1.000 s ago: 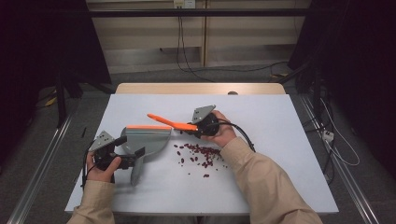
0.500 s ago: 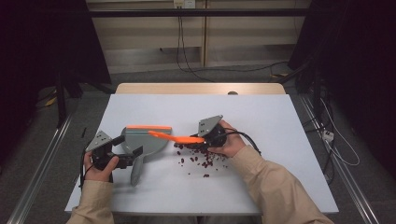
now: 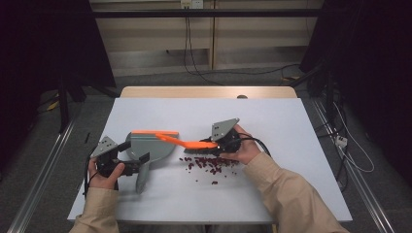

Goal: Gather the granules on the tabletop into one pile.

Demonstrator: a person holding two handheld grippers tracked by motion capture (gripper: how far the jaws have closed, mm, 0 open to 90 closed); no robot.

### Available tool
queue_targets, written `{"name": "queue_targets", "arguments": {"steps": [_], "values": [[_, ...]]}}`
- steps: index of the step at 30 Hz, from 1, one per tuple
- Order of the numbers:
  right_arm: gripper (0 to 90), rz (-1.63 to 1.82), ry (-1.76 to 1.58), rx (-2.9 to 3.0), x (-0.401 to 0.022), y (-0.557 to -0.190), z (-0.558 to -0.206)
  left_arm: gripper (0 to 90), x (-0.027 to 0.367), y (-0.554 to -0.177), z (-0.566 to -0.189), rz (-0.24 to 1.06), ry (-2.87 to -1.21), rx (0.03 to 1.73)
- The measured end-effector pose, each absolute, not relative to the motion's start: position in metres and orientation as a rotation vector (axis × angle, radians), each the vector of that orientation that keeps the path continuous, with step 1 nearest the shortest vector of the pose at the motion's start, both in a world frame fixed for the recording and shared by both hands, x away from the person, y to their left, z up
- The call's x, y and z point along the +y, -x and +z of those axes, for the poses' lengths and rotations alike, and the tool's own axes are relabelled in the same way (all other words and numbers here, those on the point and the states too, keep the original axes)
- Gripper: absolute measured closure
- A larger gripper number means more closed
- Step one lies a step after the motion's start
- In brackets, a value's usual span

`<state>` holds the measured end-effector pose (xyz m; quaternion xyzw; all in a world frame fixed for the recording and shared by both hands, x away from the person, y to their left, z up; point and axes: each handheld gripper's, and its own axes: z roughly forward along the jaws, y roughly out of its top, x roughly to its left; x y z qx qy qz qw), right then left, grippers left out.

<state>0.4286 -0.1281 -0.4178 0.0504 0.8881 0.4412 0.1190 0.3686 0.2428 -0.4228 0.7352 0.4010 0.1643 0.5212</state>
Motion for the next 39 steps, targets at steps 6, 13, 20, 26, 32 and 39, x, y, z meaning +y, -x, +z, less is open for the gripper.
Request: {"name": "queue_targets", "arguments": {"steps": [6, 13, 20, 26, 32, 39], "values": [[71.1, 1.310, -0.149, 2.583, -0.111, -0.446, -0.429, 5.6, 0.243, -0.370, -0.424, 0.389, -1.775, 0.957], [71.0, 1.312, -0.098, 2.640, -0.106, -0.436, -0.436, 5.6, 0.246, -0.369, -0.424, 0.389, -1.750, 0.972], [71.1, 1.337, -0.112, 2.635, -0.118, -0.417, -0.434, 5.6, 0.246, -0.369, -0.423, 0.392, -1.759, 0.965], [71.1, 1.390, -0.257, 2.532, -0.135, -0.422, -0.423, 5.6, 0.242, -0.369, -0.423, 0.388, -1.763, 0.955], [71.1, 1.346, -0.417, 2.491, -0.170, -0.432, -0.416, 5.6, 0.239, -0.370, -0.424, 0.379, -1.772, 0.948], [71.0, 1.323, -0.655, 2.417, -0.214, -0.442, -0.421, 5.6, 0.238, -0.371, -0.425, 0.367, -1.774, 0.944]]}}
